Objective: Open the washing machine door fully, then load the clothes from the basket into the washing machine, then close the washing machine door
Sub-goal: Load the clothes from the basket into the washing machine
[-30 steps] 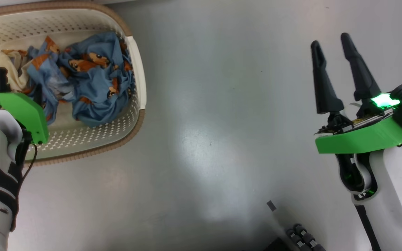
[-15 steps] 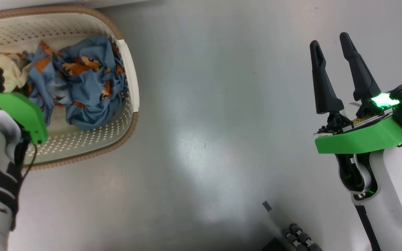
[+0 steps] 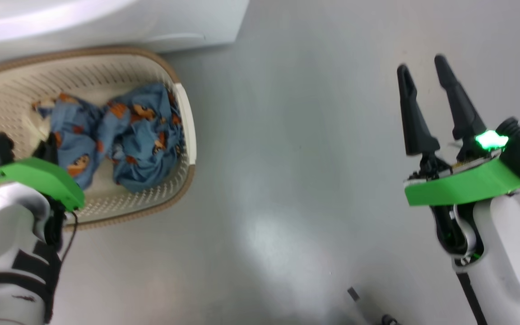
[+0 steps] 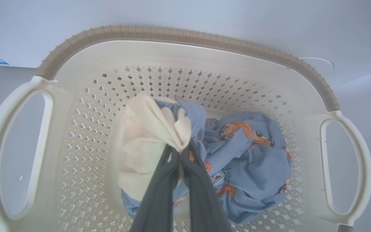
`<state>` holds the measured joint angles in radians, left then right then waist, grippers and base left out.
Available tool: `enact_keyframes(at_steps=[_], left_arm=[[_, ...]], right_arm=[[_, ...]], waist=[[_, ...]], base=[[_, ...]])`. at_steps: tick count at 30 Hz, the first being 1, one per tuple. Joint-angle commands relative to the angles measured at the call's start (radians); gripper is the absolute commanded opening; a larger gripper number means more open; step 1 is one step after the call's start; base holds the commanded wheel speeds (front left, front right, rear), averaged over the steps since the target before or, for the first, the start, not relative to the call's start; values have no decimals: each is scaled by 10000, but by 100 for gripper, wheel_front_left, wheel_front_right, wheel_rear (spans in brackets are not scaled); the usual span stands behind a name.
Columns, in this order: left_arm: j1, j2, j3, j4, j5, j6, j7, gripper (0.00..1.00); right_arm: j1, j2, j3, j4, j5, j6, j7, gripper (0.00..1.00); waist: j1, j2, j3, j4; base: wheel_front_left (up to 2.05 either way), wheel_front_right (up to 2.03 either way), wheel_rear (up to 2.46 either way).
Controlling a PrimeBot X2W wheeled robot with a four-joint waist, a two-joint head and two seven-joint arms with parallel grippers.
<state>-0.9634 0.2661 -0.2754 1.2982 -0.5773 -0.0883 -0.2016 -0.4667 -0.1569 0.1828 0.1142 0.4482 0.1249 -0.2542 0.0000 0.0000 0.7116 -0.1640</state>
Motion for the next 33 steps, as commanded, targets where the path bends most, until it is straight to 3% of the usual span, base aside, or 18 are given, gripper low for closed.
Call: enact_keyframes(at_steps=[1, 8, 15, 33], left_arm=[[384, 351, 218, -75, -47, -50, -188, 0], [1235, 67, 350, -335, -259, -307, -582, 0], [2035, 50, 540, -1467, -51, -366, -598, 0], [4411, -202, 1788, -4740, 1371, -409, -601, 0]], right_arm=[[523, -13, 79, -139, 102, 58, -76, 100], [1108, -186, 47, 132, 174, 58, -76, 100], [1542, -336, 4, 275, 226, 58, -76, 100], [2669, -597, -83, 545, 338, 58, -76, 100]], waist=[[0, 0, -657, 185], [0, 0, -1954, 413], [0, 0, -2805, 586], [0, 0, -4701, 972]], base=[[0, 0, 0], [0, 0, 0], [0, 0, 0], [0, 0, 0]])
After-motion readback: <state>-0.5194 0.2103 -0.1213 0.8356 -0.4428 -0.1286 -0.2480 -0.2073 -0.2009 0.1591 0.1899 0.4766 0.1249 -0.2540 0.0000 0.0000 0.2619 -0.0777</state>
